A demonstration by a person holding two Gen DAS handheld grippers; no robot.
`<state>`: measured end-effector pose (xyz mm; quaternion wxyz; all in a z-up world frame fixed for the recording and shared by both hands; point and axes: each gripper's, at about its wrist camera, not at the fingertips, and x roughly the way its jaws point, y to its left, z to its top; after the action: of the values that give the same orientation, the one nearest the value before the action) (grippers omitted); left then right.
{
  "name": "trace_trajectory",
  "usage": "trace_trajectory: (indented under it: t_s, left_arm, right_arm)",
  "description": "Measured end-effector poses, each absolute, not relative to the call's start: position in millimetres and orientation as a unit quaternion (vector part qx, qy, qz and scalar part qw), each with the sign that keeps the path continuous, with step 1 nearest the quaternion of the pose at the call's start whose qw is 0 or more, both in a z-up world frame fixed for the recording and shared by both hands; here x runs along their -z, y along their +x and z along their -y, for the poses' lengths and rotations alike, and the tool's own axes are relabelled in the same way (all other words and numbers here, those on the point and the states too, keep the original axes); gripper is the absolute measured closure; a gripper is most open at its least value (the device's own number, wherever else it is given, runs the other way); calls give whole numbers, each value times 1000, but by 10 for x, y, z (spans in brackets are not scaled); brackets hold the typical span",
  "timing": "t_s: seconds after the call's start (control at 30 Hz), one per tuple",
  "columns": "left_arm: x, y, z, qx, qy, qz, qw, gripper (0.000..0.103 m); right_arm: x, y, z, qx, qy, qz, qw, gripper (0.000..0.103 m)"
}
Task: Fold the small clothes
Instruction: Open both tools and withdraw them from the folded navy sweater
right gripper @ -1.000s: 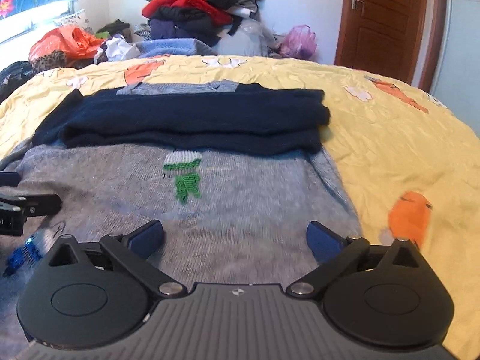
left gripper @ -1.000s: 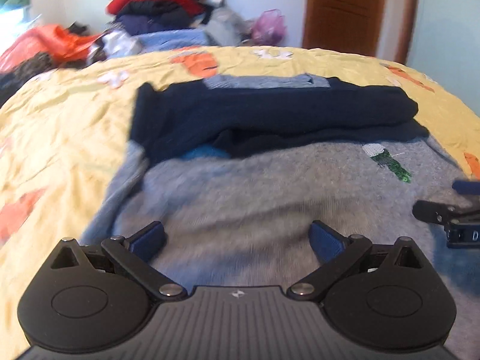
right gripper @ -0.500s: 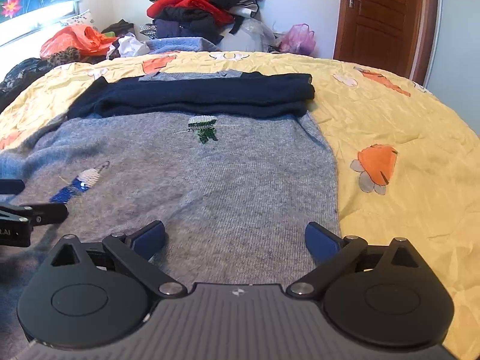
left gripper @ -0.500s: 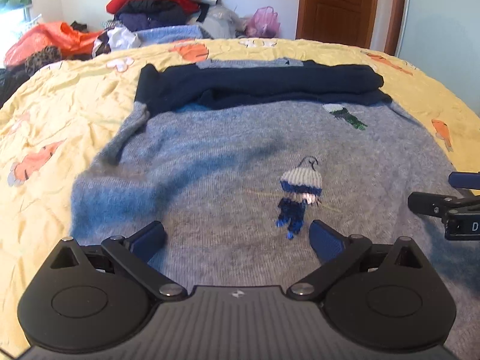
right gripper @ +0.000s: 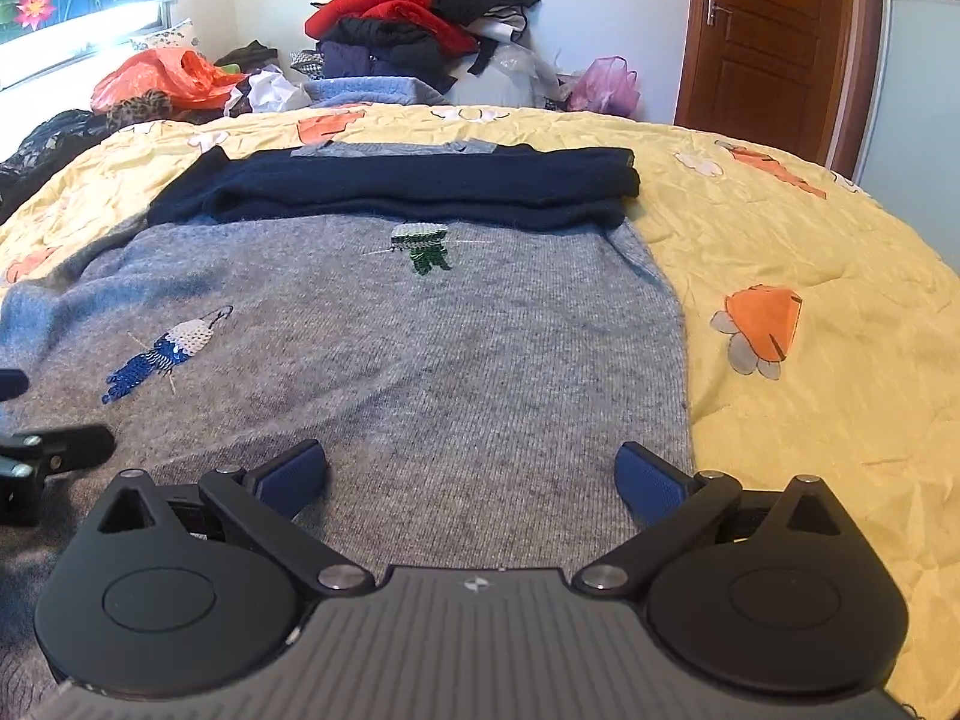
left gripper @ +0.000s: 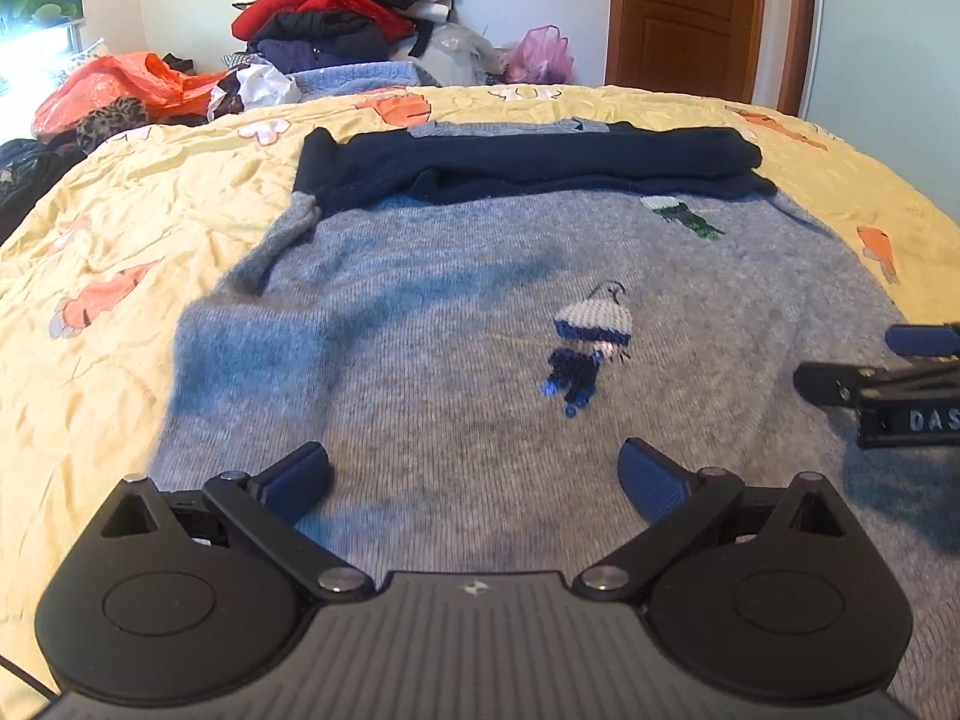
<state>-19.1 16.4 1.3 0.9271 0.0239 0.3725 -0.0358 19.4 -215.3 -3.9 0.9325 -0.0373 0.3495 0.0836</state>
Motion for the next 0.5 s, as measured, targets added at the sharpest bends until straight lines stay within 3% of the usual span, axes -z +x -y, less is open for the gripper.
trace_trajectory:
  t_s: [0.33,0.4,0.5]
  left_arm:
    - [-91,-554,-267,42,5,-366,930,0]
    - [-175,-691,-381,54,-20,-351,935,0]
    - [-215,-876,-572,59,-45,-348,934,0]
  right_arm:
    - [32,160,2169,-84,-33,-350,932,1]
    - [-35,41,2270,-101,2,-349,931,13]
    - [-111,-185,2521,-156,75,-364,915,16]
